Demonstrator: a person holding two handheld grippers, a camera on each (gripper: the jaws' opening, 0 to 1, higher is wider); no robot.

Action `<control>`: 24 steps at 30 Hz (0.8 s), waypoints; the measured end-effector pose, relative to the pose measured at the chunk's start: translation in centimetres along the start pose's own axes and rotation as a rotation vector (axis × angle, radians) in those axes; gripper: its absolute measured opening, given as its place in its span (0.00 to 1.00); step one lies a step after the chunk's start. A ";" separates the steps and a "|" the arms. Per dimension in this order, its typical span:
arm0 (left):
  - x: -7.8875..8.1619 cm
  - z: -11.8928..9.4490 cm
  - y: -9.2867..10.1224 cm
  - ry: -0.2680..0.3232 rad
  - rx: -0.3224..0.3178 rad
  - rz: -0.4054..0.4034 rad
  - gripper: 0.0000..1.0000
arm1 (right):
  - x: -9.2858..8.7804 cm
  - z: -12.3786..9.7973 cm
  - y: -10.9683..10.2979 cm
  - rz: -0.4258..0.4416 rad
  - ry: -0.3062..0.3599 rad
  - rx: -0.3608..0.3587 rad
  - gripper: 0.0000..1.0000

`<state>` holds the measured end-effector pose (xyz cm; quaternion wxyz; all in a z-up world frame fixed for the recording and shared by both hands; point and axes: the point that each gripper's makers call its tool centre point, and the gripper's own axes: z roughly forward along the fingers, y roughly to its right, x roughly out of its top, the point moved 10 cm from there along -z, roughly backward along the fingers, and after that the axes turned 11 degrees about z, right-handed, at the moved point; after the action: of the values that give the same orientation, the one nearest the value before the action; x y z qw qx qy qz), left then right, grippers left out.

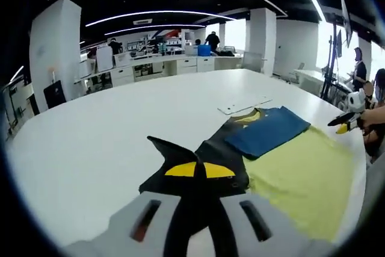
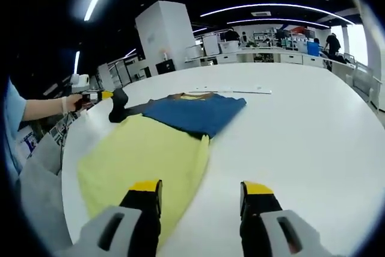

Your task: Fold the garment on the visible template until the final outline fits inside the template.

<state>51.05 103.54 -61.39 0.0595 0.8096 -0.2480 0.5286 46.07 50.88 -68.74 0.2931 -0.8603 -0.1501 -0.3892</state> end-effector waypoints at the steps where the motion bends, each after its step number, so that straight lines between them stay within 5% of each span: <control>1: 0.7 0.6 0.7 0.011 -0.016 0.014 0.00 | 0.0 0.0 0.0 0.007 0.005 0.002 0.50; 12: 5.5 5.6 5.8 0.068 -0.141 0.027 0.00 | -0.4 -0.6 0.5 0.054 0.043 0.007 0.51; 24: 8.8 11.3 11.6 0.107 -0.278 0.049 0.00 | -1.3 -1.7 1.3 0.102 0.077 -0.006 0.48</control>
<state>57.83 86.41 -60.44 0.1713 0.7580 -0.3352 0.5326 44.83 48.81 -69.37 0.3153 -0.8522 -0.0937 -0.4069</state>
